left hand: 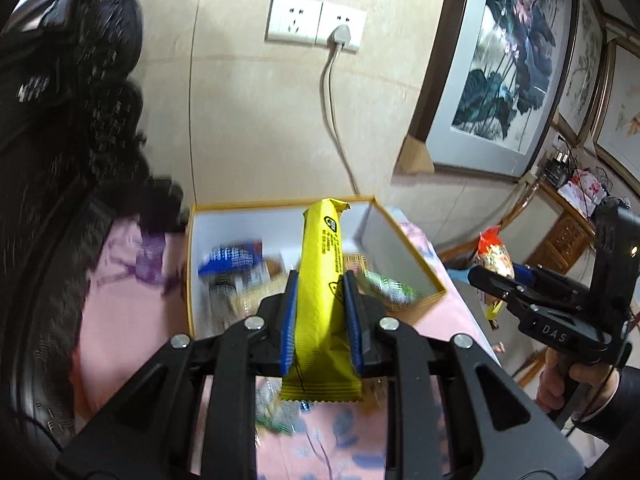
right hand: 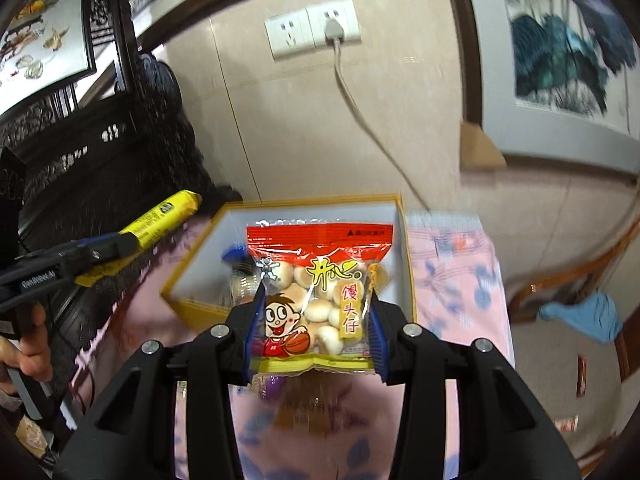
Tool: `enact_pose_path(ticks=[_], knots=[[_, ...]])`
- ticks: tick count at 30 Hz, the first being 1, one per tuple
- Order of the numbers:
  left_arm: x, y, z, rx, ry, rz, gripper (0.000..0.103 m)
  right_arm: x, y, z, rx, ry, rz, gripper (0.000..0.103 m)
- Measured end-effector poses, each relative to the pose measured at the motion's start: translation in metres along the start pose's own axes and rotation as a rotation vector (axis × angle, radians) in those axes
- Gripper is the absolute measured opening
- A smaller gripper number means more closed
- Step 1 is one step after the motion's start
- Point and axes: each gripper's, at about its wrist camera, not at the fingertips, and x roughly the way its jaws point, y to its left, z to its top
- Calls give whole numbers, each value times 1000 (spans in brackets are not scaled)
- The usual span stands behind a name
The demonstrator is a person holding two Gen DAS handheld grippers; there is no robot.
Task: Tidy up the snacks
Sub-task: 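Carry both snacks into the yellow box and open both tools, then move back to the pile and grasp the brown peanut bag with the right tool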
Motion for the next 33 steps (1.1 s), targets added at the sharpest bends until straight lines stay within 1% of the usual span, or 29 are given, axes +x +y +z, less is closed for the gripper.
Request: enact_pose_path(ticks=[3,5,6,7,8,9,11,12,13,16,21,26,33], knots=[[11,2,24,11,-30,11,22,9,2,30,-21,-53,14,44],[18,4,36,16,-47,23,22,19,5,44,-34,-82,33,45],[24,5,42,16,-54,36,38,27,6,49,-42,-86,35,46],[30,8,46,9,-53,57,81,39,8,54,-55,-69,-14,62],[34,11,51,-16,-66,118,96,45,10,56,-61,-61,-65,75],[33,13,53,-36,-79,144,96,49,12,57,-68,-58,-105,79],[30,19,54,-61,-86,121,96,47,12,56,-65,-69,-69,80],[27,21,52,-67,-96,121,96,45,12,53,-57,-71,-57,80],[24,23,50,-70,-100,126,96,44,11,48,-48,-63,-52,80],[21,29,39,-92,-72,135,96,45,8,33,-24,-16,-33,80],[12,42,8,-162,-18,141,96,34,7,3,25,36,-18,80],[-2,49,-29,-220,24,133,96,26,8,-33,29,96,-35,80],[-12,49,-80,-211,115,168,96,34,12,-87,33,221,-45,80]])
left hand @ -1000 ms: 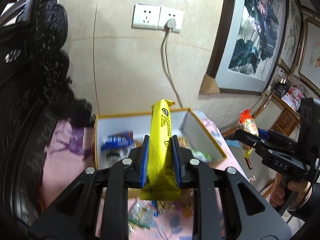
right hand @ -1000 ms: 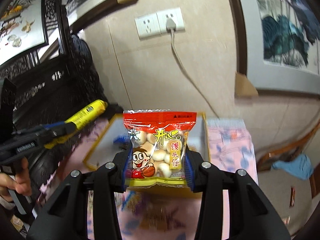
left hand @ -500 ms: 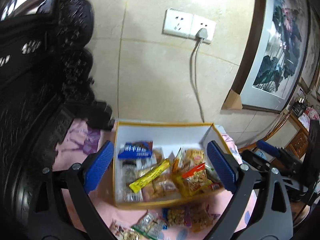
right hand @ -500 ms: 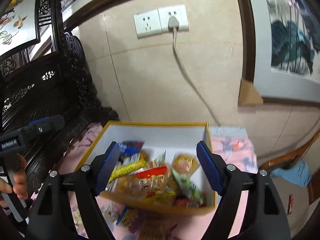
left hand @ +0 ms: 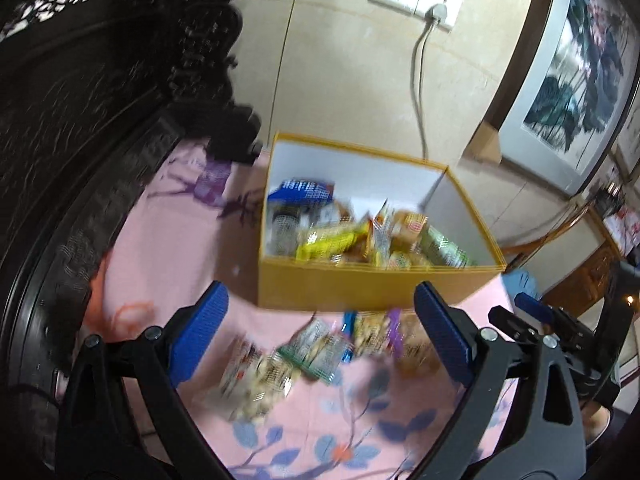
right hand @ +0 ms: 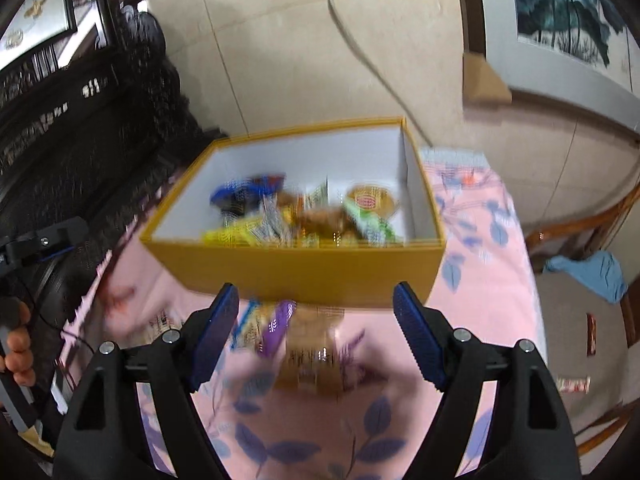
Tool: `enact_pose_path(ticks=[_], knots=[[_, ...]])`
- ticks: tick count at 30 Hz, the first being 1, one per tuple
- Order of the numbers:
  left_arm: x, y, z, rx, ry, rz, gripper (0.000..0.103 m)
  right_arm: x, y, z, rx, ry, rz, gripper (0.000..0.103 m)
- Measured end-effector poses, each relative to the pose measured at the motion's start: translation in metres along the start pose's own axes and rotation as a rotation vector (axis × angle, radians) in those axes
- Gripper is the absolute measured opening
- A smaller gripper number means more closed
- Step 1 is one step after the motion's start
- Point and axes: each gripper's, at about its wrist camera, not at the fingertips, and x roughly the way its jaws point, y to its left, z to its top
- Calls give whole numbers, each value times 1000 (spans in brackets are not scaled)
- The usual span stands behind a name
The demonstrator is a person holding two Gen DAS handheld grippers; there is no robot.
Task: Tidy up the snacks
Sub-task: 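Move back to the pile and grasp the brown peanut bag with the right tool, then grasp the white bag of round snacks with the left tool while the right tool holds the peanut bag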
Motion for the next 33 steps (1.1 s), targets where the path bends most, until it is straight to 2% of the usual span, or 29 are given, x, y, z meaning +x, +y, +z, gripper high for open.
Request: enact_pose_path(ticks=[8,14,18,21,22,23,25,29,33], knots=[[-5,34,-46,-66,96,61,96,49,11,-39,-67,160,-9,80],[-9,46,-55,-113,117,78,96,102,17,-47,-126,249,-32,80],[-12,53,-58,-118,121,95,96,125,21,-47,-156,254,-43,80],[-8,58,-61,-117,145,106,96,127,27,-51,-215,229,-71,63],[-6,58,-62,-115,154,105,96,125,28,-51,-218,227,-62,48],[-4,57,-63,-105,161,105,96,124,28,-51,-219,231,-62,44],[3,53,-65,-75,172,94,96,116,26,-55,-213,239,-61,41],[25,41,-69,14,197,86,96,99,11,-67,-118,264,-38,41],[61,42,-75,16,262,92,96,82,-1,-79,-49,283,-15,41]])
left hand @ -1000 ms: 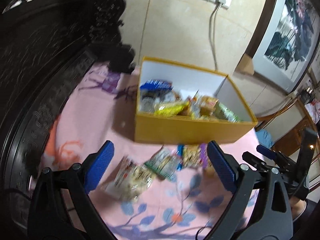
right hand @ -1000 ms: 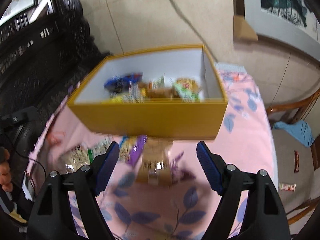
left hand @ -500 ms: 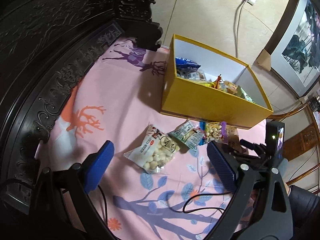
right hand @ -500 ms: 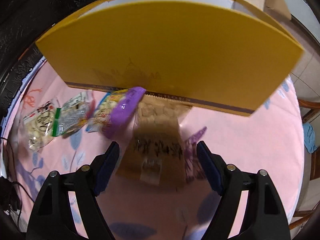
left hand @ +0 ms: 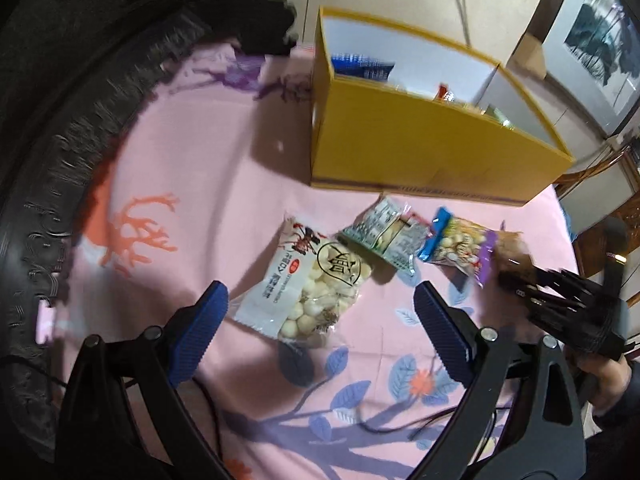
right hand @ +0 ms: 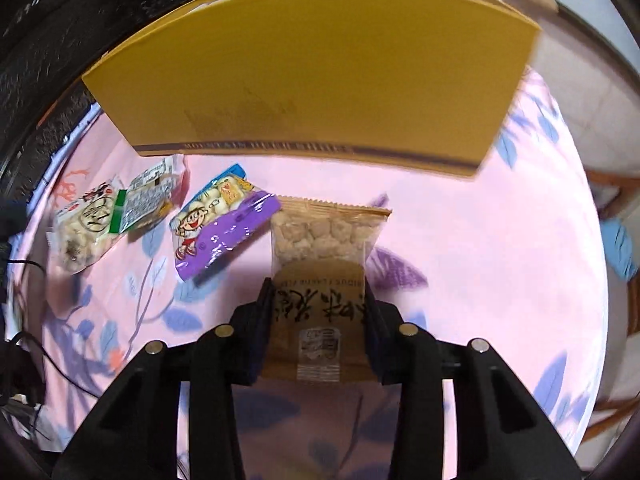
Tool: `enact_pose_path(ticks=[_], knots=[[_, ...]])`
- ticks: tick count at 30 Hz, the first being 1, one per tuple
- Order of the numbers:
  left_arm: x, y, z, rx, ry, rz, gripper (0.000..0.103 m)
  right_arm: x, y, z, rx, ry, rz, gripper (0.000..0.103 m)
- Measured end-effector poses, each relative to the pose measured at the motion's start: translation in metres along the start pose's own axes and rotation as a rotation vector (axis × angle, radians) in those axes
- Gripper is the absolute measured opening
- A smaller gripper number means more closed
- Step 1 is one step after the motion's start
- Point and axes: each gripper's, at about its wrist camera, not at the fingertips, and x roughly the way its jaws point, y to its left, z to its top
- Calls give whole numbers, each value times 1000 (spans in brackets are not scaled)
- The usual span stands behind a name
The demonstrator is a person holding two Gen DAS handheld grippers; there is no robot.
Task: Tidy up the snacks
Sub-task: 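Grasp the white bag of round snacks with the left tool while the right tool holds the peanut bag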
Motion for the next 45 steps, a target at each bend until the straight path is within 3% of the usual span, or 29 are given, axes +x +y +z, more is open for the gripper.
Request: enact_pose_path(ticks=[9,17,25,28,32,42,45], knots=[[54,7,0,61,94,47,96,-17,-10,-28,61,21,17,41],[76,8,-5,103,145,67,96,-18,-15,-18,66,28,21,41],[79,10,-6,113,145,73,95,-19,-14,-20,62,29,17,41],[77,11,-5,125,136,80,85,-19,-13,-20,60,29,15,41],[63,15,-8,83,116,32,69,-19,-14,-21,62,30,10,41],[27,17,-32,15,78,-32,58,-28,-15,-29,67,25,15,40],[30,15,-41,29,110,-49,59,-29,-15,-32,73,30,15,40]])
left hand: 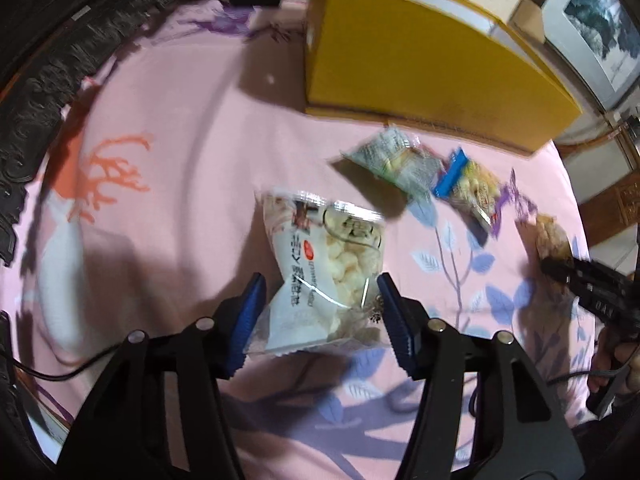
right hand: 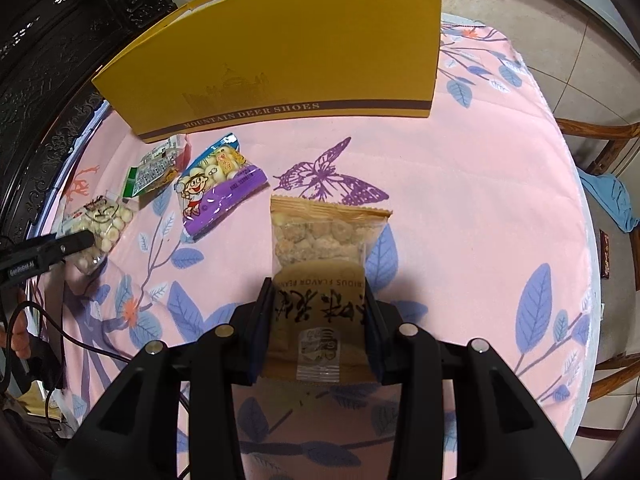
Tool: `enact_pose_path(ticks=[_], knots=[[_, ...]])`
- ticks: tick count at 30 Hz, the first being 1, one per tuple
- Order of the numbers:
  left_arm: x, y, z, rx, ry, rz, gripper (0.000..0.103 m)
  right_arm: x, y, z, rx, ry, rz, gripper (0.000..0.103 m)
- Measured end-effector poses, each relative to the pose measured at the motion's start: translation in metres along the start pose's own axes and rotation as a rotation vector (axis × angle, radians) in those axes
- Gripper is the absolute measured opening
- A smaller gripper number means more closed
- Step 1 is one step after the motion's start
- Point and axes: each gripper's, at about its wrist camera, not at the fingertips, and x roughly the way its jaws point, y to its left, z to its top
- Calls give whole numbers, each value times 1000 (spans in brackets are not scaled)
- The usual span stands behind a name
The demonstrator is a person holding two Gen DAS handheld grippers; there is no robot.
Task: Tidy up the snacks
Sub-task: 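Grasp the white bag of round snacks with the left tool while the right tool holds the peanut bag, then carry both bags into the yellow box and open both tools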
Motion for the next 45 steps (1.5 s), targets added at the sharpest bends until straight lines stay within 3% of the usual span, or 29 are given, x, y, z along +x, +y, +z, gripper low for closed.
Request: enact_pose_path(ticks=[8,12,15,17,22,28,37,41,45], knots=[[22,-10,8,10,94,61,85,-7,-1,-6,9,-4,-6,40],[33,-23,19,72,137,109,88,-10,-3,-7,19,-10,-10,40],[32,-27,21,91,131,145,73,-13,-5,-8,23,-17,-14,41],[28,-27,23,88,132,147,51,-14,-6,-8,27,-18,-16,40],[18,-18,20,47,134,117,38,-14,-6,-10,24,-13,-19,40],[4,-14,5,-34,111,47,38,-17,-5,-11,19,-21,-20,40],[-48,-15,-1,-64,-15,-5,38,-25,1,-11,-3,-35,-11,40],[-84,-19,19,-46,-103,-18,38,-43,6,-3,-9,-76,7,40],[-123,-35,48,12,-212,-38,38,-76,10,21,-29,-172,23,40]])
